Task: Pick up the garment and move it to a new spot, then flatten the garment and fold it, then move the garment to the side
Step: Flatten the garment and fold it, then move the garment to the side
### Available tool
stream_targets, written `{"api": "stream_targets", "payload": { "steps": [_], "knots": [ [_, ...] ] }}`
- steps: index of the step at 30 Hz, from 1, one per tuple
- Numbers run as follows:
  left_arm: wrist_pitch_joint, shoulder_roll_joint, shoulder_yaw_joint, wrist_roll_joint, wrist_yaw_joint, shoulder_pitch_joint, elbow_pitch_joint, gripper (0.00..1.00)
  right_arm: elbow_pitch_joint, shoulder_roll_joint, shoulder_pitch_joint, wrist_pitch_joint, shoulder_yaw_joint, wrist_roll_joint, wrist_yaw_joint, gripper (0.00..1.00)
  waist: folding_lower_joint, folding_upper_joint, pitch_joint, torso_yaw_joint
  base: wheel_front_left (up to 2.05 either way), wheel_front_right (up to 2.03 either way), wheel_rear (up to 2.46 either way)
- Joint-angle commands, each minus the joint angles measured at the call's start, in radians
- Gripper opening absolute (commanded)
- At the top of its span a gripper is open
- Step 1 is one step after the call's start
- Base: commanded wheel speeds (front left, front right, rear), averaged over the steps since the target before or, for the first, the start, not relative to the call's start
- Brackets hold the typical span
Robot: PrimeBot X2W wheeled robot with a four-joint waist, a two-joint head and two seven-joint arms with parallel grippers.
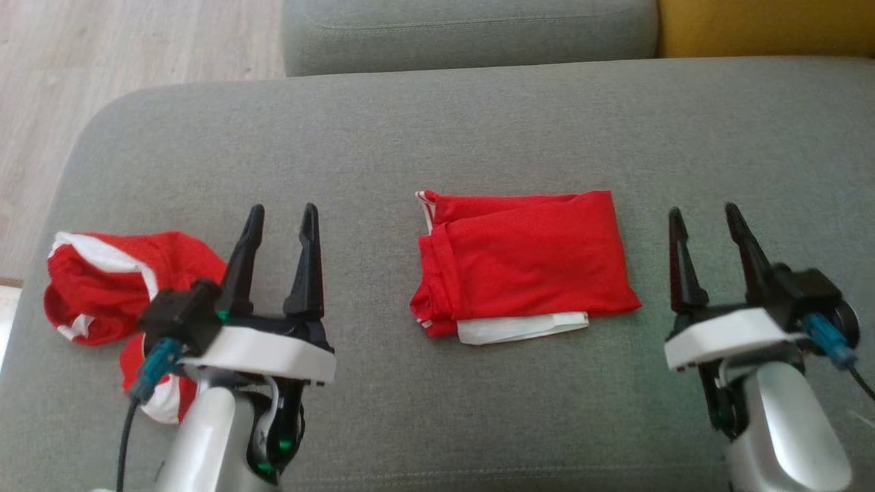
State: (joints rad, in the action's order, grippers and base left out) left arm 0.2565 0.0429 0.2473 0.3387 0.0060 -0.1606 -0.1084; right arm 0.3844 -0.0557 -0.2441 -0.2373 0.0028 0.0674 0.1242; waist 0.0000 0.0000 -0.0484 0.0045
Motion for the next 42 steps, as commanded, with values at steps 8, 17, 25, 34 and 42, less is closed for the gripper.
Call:
{"api": "stream_targets", "payload": {
  "steps": [8,17,25,34,42],
  "knots": [
    [0.005,0.007,-0.011,0.003,0.003,-0.006,-0.015,1.00,-0.070,0.005,0.040,0.005,0.013,0.023,0.007,1.00,0.0000,0.0000,-0.003,-0.028,0.00,0.00,0.00],
    [0.005,0.007,-0.023,0.003,0.000,-0.025,-0.012,1.00,-0.069,0.005,0.042,0.015,-0.001,0.032,0.007,1.00,0.0000,0.0000,-0.023,-0.011,0.00,0.00,0.00],
    [0.005,0.007,-0.006,-0.009,-0.011,-0.044,-0.018,1.00,0.012,0.005,-0.003,0.057,0.012,0.079,0.007,1.00,0.0000,0.0000,-0.079,0.029,0.00,0.00,0.00],
    [0.005,0.007,0.000,-0.024,-0.028,-0.077,-0.042,1.00,0.251,0.005,-0.136,0.090,0.034,0.183,0.007,1.00,0.0000,0.0000,-0.150,0.087,0.00,0.00,0.00],
    [0.005,0.007,-0.016,-0.034,-0.042,-0.102,-0.051,1.00,0.455,0.005,-0.247,0.050,0.082,0.208,0.007,0.87,0.0000,0.0000,-0.185,0.112,0.00,0.00,0.00]
  ]
}}
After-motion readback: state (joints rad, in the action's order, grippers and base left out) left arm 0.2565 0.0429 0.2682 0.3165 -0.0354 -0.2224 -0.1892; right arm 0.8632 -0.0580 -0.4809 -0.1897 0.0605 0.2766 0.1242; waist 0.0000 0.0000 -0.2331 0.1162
